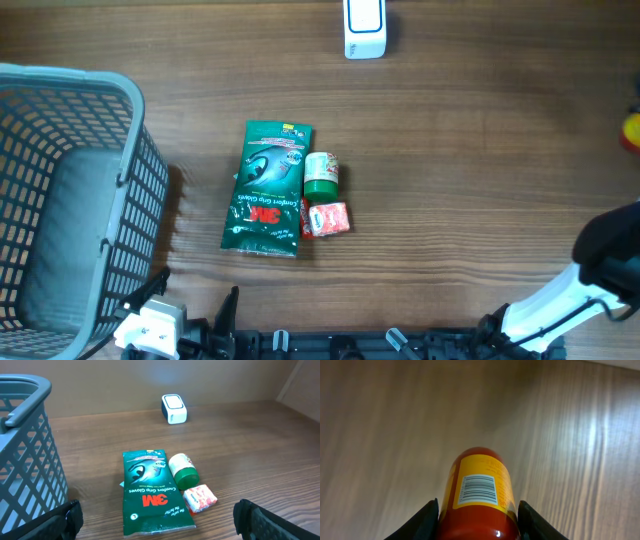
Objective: Scan the item barcode
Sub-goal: 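Carry sauce bottle to the right table edge and release it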
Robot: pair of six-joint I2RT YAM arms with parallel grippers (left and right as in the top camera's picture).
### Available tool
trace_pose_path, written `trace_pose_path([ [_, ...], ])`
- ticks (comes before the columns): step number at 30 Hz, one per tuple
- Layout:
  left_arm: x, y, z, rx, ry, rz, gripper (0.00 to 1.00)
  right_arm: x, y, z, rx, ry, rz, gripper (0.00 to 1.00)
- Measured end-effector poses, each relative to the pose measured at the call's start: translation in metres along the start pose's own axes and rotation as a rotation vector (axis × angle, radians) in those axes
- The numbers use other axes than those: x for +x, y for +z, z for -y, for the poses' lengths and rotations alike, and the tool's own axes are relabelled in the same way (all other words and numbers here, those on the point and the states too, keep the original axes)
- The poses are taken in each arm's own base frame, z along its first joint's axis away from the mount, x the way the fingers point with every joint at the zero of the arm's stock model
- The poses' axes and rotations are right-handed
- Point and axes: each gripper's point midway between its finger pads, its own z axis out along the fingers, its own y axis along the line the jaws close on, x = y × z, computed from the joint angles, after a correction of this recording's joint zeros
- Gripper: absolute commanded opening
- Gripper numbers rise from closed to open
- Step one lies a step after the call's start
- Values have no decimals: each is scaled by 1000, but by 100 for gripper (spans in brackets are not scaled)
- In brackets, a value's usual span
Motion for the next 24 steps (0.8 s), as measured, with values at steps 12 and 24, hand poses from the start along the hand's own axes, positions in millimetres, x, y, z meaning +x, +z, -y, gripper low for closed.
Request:
trace_pose_path([
  [12, 0, 0, 0, 0, 0, 0, 100, 1, 95, 33, 124, 77, -144, 28],
  [24, 0, 0, 0, 0, 0, 0, 100, 9, 103, 24, 90, 79, -185, 49],
])
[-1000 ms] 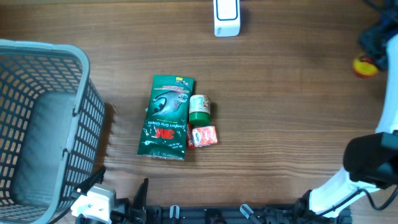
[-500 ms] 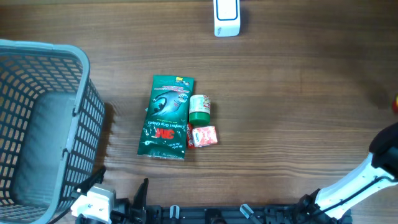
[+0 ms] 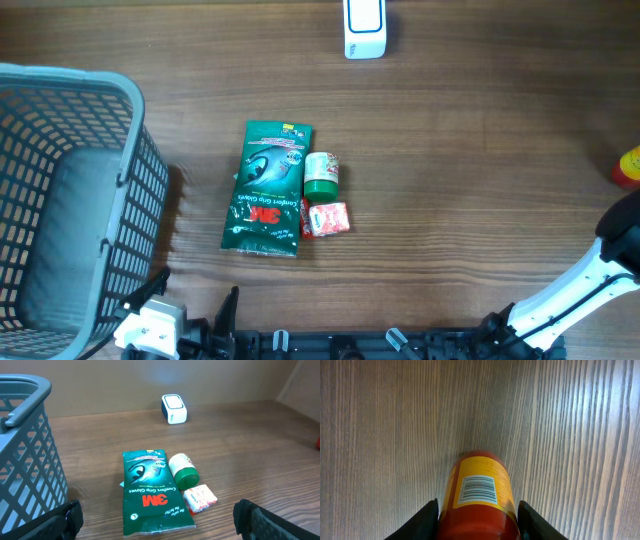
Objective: Scan the item barcode
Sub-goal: 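Carry sauce bottle to the right table edge and release it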
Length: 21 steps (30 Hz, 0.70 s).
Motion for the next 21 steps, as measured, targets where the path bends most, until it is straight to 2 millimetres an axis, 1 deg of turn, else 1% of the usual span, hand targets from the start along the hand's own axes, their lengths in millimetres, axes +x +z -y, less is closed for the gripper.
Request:
trace_pose_path([
  [4, 0, 0, 0, 0, 0, 0, 100, 0, 0, 0, 0, 3, 0, 80],
  [6, 0, 0, 0, 0, 0, 0, 100, 0, 0, 0, 0, 0, 0, 82],
  [11, 0, 0, 0, 0, 0, 0, 100, 2, 0, -2, -11, 0, -13, 98],
  [12, 0, 0, 0, 0, 0, 0, 100, 4, 0, -3, -20, 1, -23, 100],
  [16, 0, 0, 0, 0, 0, 0, 100, 11, -1, -9, -54, -2, -64, 100],
  [18, 0, 0, 0, 0, 0, 0, 100, 14, -5, -11, -73, -1, -77, 100],
  [21, 0, 0, 0, 0, 0, 0, 100, 11, -29, -10, -124, 9, -67, 100],
])
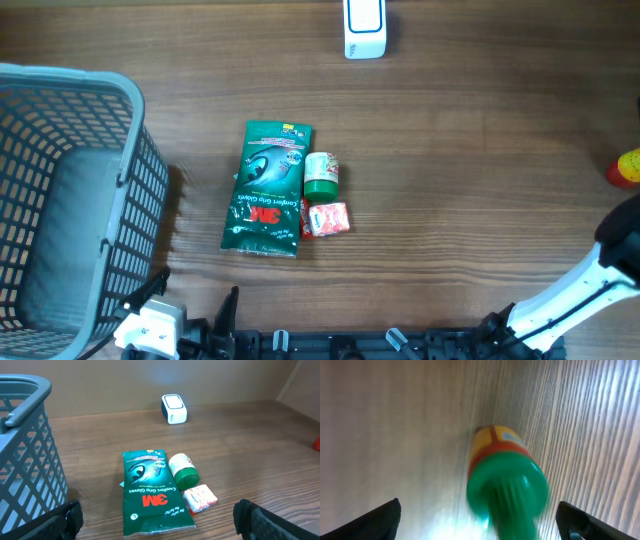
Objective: Scan the item barcode
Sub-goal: 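Carry sauce bottle to the right table edge and release it, then reach right gripper to the Kleenex tissue pack beside the jar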
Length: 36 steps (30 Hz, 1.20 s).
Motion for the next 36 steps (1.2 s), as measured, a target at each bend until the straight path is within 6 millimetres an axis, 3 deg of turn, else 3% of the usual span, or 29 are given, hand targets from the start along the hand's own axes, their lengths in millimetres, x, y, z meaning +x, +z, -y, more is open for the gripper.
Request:
trace_pose_path([
  [2, 0, 0, 0, 0, 0, 0, 100, -4, -31, -2, -56, 8, 39, 100],
  [6, 0, 0, 0, 0, 0, 0, 100, -2, -123, 2, -208, 12, 159, 100],
  [9, 0, 0, 0, 0, 0, 0, 100, 38, -194, 7, -344, -46, 157, 100],
  [11, 0, 0, 0, 0, 0, 0, 100, 78, -225, 2, -434, -126, 93, 100],
  [13, 0, 0, 0, 0, 0, 0, 100, 115, -231, -7, -467, -242, 4, 100],
  [16, 0, 0, 0, 0, 0, 0, 100, 181, -231, -36, -528, -489, -124, 100],
  [18, 0, 0, 0, 0, 0, 0, 100, 226, -224, -44, -528, -632, -206, 100],
  [20, 0, 0, 0, 0, 0, 0, 100, 303, -207, -49, -511, -848, -324, 99],
  [24, 0, 0, 0, 0, 0, 1, 100, 377, -181, -50, -539, -1098, -372, 100],
  [27, 0, 0, 0, 0, 0, 0, 100, 417, -162, -41, -575, -1292, -394, 100],
  [29, 0, 0, 0, 0, 0, 0, 100, 447, -139, -26, -596, -1443, -429, 92],
  [32, 0, 0, 0, 0, 0, 1, 100, 470, -111, -18, -639, -1539, -432, 82],
  [36, 0, 0, 0, 0, 0, 0, 100, 488, -84, -18, -715, -1583, -409, 88],
])
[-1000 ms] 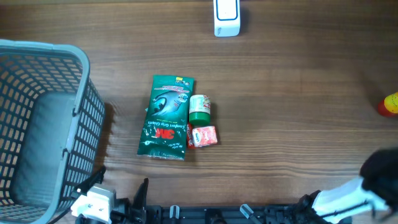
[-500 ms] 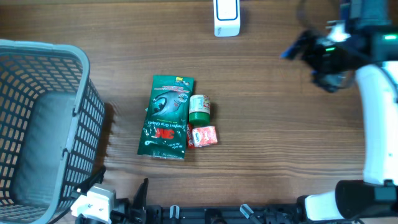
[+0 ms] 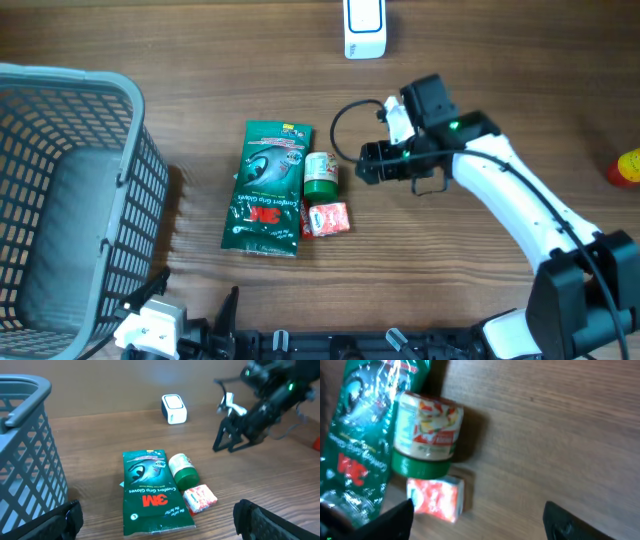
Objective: Scan the item barcode
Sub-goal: 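Reach right gripper to the Kleenex tissue pack beside the jar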
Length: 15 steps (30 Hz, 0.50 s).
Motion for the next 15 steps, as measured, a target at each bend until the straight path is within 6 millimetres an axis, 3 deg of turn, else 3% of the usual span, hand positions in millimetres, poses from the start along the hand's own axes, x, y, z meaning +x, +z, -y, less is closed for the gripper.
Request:
trace_pose_path([
  [2, 0, 0, 0, 0, 0, 0, 100, 6, 11, 0, -21, -20, 3, 88],
  [5, 0, 0, 0, 0, 0, 0, 100, 19, 28, -6, -86, -72, 9, 77],
  [15, 0, 0, 0, 0, 0, 0, 100, 35, 52, -43, -201, -197, 35, 82],
])
